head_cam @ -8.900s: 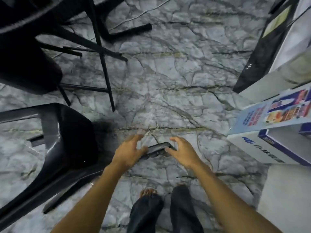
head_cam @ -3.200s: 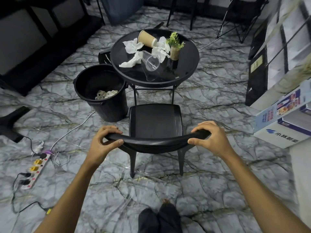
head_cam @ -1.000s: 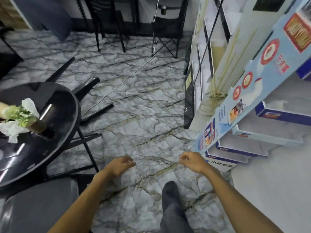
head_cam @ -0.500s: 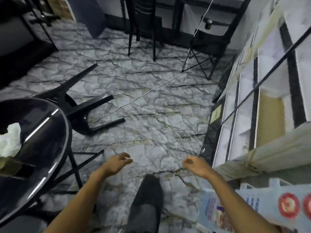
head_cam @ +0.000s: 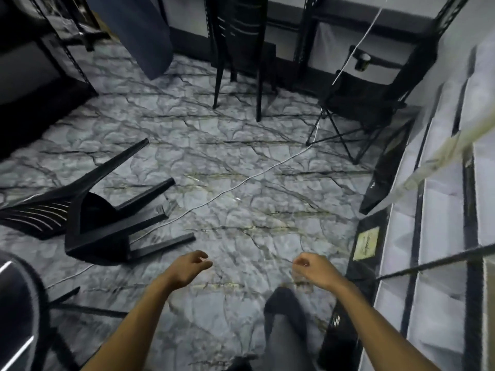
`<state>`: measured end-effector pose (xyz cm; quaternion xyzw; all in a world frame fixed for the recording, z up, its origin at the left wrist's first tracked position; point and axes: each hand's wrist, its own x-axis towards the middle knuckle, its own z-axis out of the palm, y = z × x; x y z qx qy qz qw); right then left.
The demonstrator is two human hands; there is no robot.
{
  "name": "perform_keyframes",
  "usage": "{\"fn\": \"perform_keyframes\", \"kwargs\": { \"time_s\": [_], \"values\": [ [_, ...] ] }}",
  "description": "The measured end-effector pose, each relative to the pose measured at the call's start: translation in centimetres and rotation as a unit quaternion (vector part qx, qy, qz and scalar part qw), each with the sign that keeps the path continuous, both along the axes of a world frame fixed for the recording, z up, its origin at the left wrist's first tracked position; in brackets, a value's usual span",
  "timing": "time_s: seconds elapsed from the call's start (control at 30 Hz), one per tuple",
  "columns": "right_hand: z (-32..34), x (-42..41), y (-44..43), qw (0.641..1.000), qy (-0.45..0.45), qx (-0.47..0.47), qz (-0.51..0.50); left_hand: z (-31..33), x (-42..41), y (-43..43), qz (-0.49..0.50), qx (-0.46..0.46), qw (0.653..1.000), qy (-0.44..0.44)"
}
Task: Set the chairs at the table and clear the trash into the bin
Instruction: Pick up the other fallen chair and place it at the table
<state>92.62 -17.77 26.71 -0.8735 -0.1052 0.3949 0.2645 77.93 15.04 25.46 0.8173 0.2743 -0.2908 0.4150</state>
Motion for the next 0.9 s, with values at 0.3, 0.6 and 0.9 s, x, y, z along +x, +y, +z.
{"fn": "perform_keyframes", "kwargs": {
  "time_s": [0.3, 0.6, 0.9],
  "values": [
    [0.8, 24.1, 8.8, 0.993, 0.008, -0.011, 0.121, 0.6, 17.3, 4.0, 0.119, -0.011, 0.993, 0.006],
    [2.4, 44.7, 23.4, 0.967, -0.041, -0.033, 0.248, 0.5, 31.6, 13.3, 0.236, 0.007, 0.971, -0.025],
    [3.5, 59.6, 42.9, 0.933, -0.037, -0.030, 0.355, 0.9, 41.8, 25.1, 0.360, 0.001, 0.932, -0.030]
  ]
}}
